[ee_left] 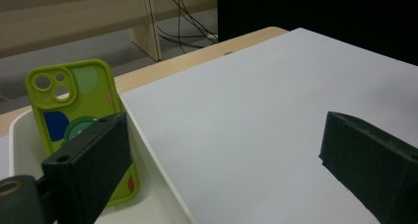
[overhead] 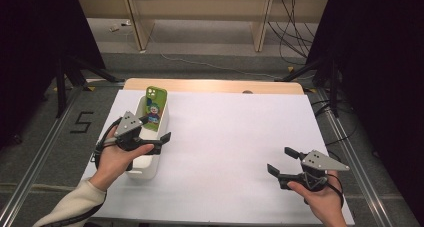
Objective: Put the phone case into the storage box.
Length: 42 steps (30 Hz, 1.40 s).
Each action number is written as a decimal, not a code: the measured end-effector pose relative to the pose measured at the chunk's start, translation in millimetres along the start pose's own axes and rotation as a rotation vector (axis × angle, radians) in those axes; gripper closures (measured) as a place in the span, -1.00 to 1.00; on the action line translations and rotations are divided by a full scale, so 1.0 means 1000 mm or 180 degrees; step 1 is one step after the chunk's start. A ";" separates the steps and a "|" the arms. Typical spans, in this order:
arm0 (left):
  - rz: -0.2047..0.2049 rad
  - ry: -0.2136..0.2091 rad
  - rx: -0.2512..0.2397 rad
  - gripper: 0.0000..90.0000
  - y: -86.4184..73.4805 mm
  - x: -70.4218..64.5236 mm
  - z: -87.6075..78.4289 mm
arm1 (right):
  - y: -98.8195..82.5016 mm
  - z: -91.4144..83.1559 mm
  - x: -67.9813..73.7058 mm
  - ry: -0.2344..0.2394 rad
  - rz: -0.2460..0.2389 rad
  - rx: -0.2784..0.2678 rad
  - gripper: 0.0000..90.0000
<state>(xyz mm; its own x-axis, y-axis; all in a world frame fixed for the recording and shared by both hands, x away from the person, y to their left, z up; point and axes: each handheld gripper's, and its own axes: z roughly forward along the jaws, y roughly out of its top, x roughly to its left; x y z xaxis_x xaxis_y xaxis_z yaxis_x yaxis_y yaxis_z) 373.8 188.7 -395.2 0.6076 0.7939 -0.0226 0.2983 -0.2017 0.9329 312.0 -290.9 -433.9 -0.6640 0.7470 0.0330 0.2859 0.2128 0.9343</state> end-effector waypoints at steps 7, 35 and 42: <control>0.0017 -0.0059 -0.0016 -0.89 -0.004 -0.006 -0.004 | 0.000 0.000 0.000 -0.0001 -0.0006 0.0002 -0.64; 0.0051 -0.0195 0.0004 -0.89 -0.019 -0.017 -0.014 | 0.000 0.000 0.000 -0.0006 -0.0011 0.0000 -0.64; 0.0054 -0.0208 0.0004 -0.89 -0.022 -0.018 -0.016 | 0.000 0.000 0.000 -0.0003 -0.0011 0.0001 -0.64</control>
<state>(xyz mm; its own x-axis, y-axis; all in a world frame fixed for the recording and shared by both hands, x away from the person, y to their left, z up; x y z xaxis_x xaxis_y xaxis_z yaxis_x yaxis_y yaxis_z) 344.7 187.9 -409.8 0.6594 0.7511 -0.0301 0.2885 -0.2158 0.9329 312.0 -290.8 -434.0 -0.6643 0.7469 0.0295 0.2839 0.2156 0.9343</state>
